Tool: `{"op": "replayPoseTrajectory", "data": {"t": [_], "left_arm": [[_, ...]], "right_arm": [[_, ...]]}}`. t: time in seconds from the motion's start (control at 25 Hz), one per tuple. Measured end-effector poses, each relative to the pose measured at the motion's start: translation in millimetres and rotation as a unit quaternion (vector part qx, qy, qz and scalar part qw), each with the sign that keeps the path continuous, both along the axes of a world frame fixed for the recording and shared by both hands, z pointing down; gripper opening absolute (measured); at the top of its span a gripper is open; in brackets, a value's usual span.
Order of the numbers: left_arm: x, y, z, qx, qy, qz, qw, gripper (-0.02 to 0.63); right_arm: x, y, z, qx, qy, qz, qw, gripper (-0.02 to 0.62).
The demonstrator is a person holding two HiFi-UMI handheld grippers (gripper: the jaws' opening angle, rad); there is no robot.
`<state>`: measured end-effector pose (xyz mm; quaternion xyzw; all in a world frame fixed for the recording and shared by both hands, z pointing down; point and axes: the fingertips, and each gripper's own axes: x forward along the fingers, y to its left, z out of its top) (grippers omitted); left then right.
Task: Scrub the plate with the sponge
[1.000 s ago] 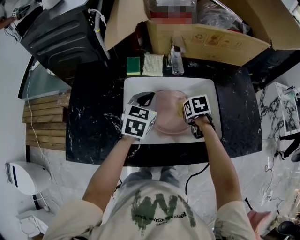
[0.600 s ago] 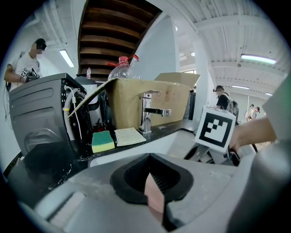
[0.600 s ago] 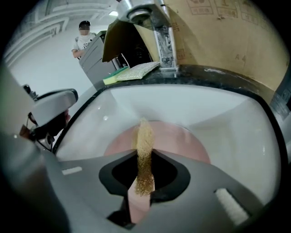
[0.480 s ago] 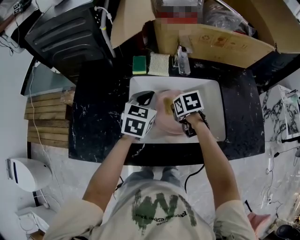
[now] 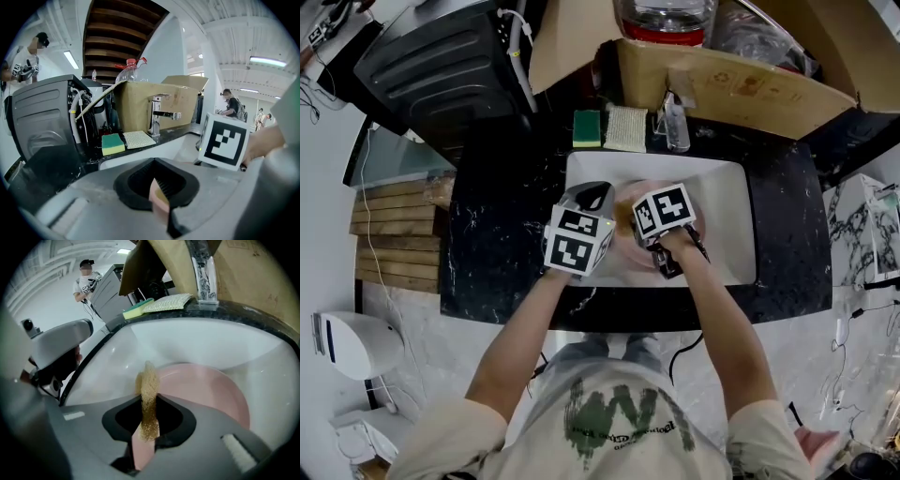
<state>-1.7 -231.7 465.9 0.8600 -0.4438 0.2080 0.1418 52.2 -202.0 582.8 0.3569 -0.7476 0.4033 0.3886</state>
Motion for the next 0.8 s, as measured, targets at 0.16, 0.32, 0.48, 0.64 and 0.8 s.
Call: {"op": "replayPoseTrajectory", "data": {"t": [0.16,0.32,0.48,0.64,0.8], "left_arm": [[-2,-1,1,-0.001,0.001,0.000,1.0000,0.002],[-4,-1,1,-0.002,0.004,-0.004,1.0000,0.002],[-5,-1,2,-0.001,0.004,-0.003,1.0000,0.002],[-4,-2,0,0.009,0.001,0.002,1.0000,0.002],[-2,-2,1,0.008,0.000,0.003,1.0000,0.002]], "right_arm": [[-4,3,7,-0.009,0.004,-0.003,1.000,0.063],[-5,8,13,-0.021,0.004,-0.003,1.000,0.063],[-4,14,19,-0.032,0.009,-0.011,0.999,0.063],[0,18,22,-0.038,0.015,-0.018,0.999,0.063],[3,23,25,-0.048,0.018,-0.027,0.998,0.063]]}}
